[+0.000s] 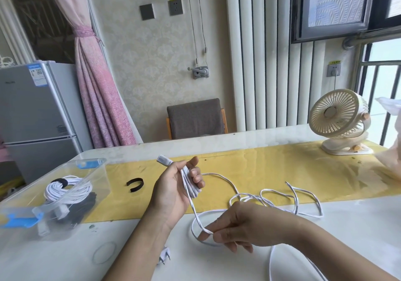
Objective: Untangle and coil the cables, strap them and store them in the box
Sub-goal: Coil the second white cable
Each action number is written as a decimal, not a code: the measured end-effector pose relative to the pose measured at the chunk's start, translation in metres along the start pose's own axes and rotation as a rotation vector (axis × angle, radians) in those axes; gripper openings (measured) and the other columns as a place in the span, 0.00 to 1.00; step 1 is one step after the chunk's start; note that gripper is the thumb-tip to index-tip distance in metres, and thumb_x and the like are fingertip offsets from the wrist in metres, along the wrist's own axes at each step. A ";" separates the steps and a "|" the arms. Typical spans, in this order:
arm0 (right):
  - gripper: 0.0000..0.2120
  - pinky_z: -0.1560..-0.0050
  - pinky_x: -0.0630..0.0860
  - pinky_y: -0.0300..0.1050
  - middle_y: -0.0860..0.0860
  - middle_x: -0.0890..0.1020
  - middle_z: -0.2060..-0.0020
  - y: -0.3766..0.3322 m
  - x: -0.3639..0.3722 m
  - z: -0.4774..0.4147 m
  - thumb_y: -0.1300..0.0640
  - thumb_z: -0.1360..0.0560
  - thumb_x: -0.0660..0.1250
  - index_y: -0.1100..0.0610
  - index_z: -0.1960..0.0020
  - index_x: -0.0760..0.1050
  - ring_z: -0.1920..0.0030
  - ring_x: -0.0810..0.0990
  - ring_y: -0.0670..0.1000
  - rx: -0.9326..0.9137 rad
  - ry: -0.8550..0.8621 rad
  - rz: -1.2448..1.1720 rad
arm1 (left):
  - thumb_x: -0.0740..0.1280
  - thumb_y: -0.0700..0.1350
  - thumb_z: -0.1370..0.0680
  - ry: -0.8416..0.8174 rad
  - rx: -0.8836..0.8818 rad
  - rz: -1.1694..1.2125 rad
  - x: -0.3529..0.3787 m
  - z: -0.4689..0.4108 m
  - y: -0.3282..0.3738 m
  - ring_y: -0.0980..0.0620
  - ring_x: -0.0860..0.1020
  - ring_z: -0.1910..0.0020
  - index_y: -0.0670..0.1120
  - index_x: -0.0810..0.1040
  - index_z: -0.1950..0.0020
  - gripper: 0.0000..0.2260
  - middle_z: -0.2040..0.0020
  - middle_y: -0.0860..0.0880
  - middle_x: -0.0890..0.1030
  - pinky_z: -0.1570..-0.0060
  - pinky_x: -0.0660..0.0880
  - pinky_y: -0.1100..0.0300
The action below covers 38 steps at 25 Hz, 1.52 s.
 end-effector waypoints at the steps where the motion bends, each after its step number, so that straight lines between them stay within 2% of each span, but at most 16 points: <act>1: 0.12 0.69 0.68 0.32 0.43 0.74 0.73 0.005 -0.002 -0.001 0.53 0.21 0.63 0.44 0.41 0.79 0.75 0.68 0.42 0.032 0.010 0.042 | 0.56 0.42 0.24 -0.028 0.001 0.053 0.003 0.001 0.004 0.54 0.68 0.77 0.39 0.74 0.57 0.10 0.73 0.49 0.67 0.75 0.69 0.63; 3: 0.10 0.71 0.63 0.31 0.43 0.71 0.76 0.015 -0.010 0.000 0.50 0.22 0.63 0.41 0.44 0.80 0.74 0.66 0.42 0.096 0.045 0.079 | 0.66 0.43 0.30 -0.081 0.000 0.127 0.007 0.003 0.011 0.54 0.70 0.77 0.40 0.77 0.60 0.06 0.73 0.49 0.69 0.75 0.71 0.65; 5: 0.09 0.73 0.60 0.33 0.44 0.68 0.76 0.023 -0.022 0.004 0.48 0.23 0.64 0.39 0.47 0.81 0.72 0.64 0.44 0.143 0.082 0.042 | 0.76 0.42 0.37 -0.187 -0.059 0.176 0.011 0.005 0.012 0.53 0.73 0.75 0.40 0.80 0.62 0.09 0.72 0.49 0.72 0.73 0.74 0.63; 6: 0.08 0.73 0.58 0.35 0.45 0.67 0.74 0.024 -0.027 0.006 0.48 0.23 0.65 0.40 0.48 0.81 0.71 0.63 0.47 0.149 0.099 -0.006 | 0.77 0.42 0.35 -0.283 -0.128 0.210 0.016 0.008 0.008 0.54 0.72 0.75 0.40 0.80 0.60 0.10 0.72 0.49 0.71 0.72 0.74 0.63; 8: 0.07 0.72 0.56 0.38 0.49 0.65 0.72 0.025 -0.038 0.010 0.49 0.24 0.66 0.45 0.49 0.83 0.70 0.60 0.49 0.126 0.148 -0.102 | 0.66 0.45 0.22 -0.526 -0.278 0.257 0.037 0.024 0.000 0.56 0.65 0.77 0.39 0.76 0.54 0.08 0.73 0.51 0.66 0.73 0.66 0.65; 10: 0.07 0.73 0.55 0.37 0.48 0.65 0.73 0.024 -0.054 0.015 0.48 0.25 0.68 0.49 0.53 0.84 0.72 0.58 0.48 0.129 0.252 -0.087 | 0.55 0.48 0.18 -0.655 -0.339 0.115 0.045 0.041 -0.003 0.58 0.57 0.78 0.41 0.72 0.52 0.12 0.75 0.53 0.60 0.77 0.57 0.63; 12: 0.11 0.75 0.54 0.36 0.48 0.63 0.74 0.027 -0.072 0.023 0.46 0.27 0.69 0.53 0.59 0.84 0.74 0.57 0.47 0.168 0.374 -0.024 | 0.54 0.48 0.17 -0.800 -0.393 -0.039 0.052 0.058 -0.012 0.59 0.54 0.78 0.43 0.72 0.53 0.13 0.75 0.55 0.57 0.78 0.53 0.65; 15: 0.16 0.73 0.53 0.39 0.48 0.60 0.77 0.033 -0.092 0.035 0.42 0.31 0.71 0.55 0.67 0.82 0.73 0.56 0.49 0.223 0.483 0.000 | 0.56 0.51 0.19 -0.969 -0.496 -0.227 0.052 0.069 -0.025 0.58 0.58 0.77 0.47 0.72 0.56 0.11 0.73 0.56 0.61 0.75 0.57 0.67; 19: 0.19 0.73 0.53 0.40 0.54 0.61 0.75 0.033 -0.101 0.044 0.41 0.34 0.73 0.56 0.71 0.80 0.72 0.57 0.51 0.258 0.573 0.019 | 0.64 0.55 0.23 -0.878 -0.516 -0.455 0.037 0.058 -0.037 0.59 0.56 0.78 0.49 0.72 0.61 0.11 0.74 0.57 0.62 0.78 0.57 0.69; 21: 0.19 0.75 0.54 0.37 0.51 0.63 0.78 0.029 -0.107 0.048 0.43 0.35 0.75 0.57 0.73 0.78 0.75 0.58 0.49 0.252 0.642 0.052 | 0.66 0.57 0.25 -0.823 -0.535 -0.532 0.029 0.053 -0.041 0.60 0.56 0.78 0.50 0.73 0.62 0.12 0.75 0.58 0.64 0.78 0.57 0.71; 23: 0.18 0.78 0.56 0.34 0.47 0.65 0.82 0.027 -0.122 0.058 0.49 0.33 0.75 0.57 0.75 0.76 0.79 0.60 0.45 0.247 0.795 0.080 | 0.65 0.57 0.25 -0.786 -0.561 -0.617 0.023 0.051 -0.043 0.59 0.55 0.78 0.50 0.72 0.63 0.12 0.75 0.58 0.64 0.79 0.57 0.71; 26: 0.17 0.72 0.61 0.39 0.52 0.70 0.79 0.034 -0.141 0.078 0.53 0.32 0.74 0.57 0.76 0.74 0.76 0.65 0.48 0.247 1.033 -0.001 | 0.59 0.54 0.23 -0.633 -0.561 -0.829 0.008 0.045 -0.044 0.58 0.55 0.77 0.47 0.70 0.62 0.12 0.75 0.56 0.62 0.78 0.56 0.70; 28: 0.19 0.69 0.63 0.41 0.54 0.71 0.78 0.038 -0.142 0.080 0.54 0.31 0.72 0.57 0.77 0.72 0.74 0.67 0.50 0.238 1.094 -0.092 | 0.57 0.54 0.20 -0.466 -0.437 -1.030 0.000 0.033 -0.043 0.58 0.58 0.77 0.46 0.71 0.58 0.14 0.73 0.54 0.62 0.76 0.57 0.67; 30: 0.20 0.68 0.66 0.42 0.54 0.71 0.77 0.034 -0.137 0.074 0.53 0.30 0.71 0.56 0.77 0.71 0.75 0.68 0.51 0.206 1.085 -0.135 | 0.53 0.54 0.18 -0.260 -0.188 -1.191 -0.004 0.016 -0.032 0.59 0.62 0.78 0.44 0.72 0.53 0.16 0.73 0.54 0.64 0.74 0.60 0.67; 33: 0.21 0.69 0.64 0.39 0.55 0.70 0.76 0.012 -0.123 0.061 0.52 0.29 0.70 0.55 0.78 0.70 0.74 0.66 0.50 0.089 0.993 -0.161 | 0.50 0.54 0.18 -0.090 0.016 -1.078 -0.003 0.003 -0.019 0.59 0.63 0.80 0.42 0.71 0.51 0.18 0.71 0.51 0.64 0.76 0.60 0.69; 38: 0.16 0.71 0.63 0.34 0.51 0.70 0.76 -0.030 -0.077 0.039 0.50 0.26 0.68 0.53 0.72 0.77 0.72 0.67 0.48 -0.087 0.628 -0.160 | 0.51 0.56 0.18 0.122 -0.026 -0.463 -0.022 -0.011 -0.009 0.56 0.60 0.82 0.43 0.69 0.57 0.19 0.77 0.51 0.64 0.80 0.58 0.67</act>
Point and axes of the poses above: each hand's wrist, its own z-axis away from the middle knuckle, its own x-axis out of the palm, y = z × x, the point moved 9 cm from there along -z, towards the middle knuckle
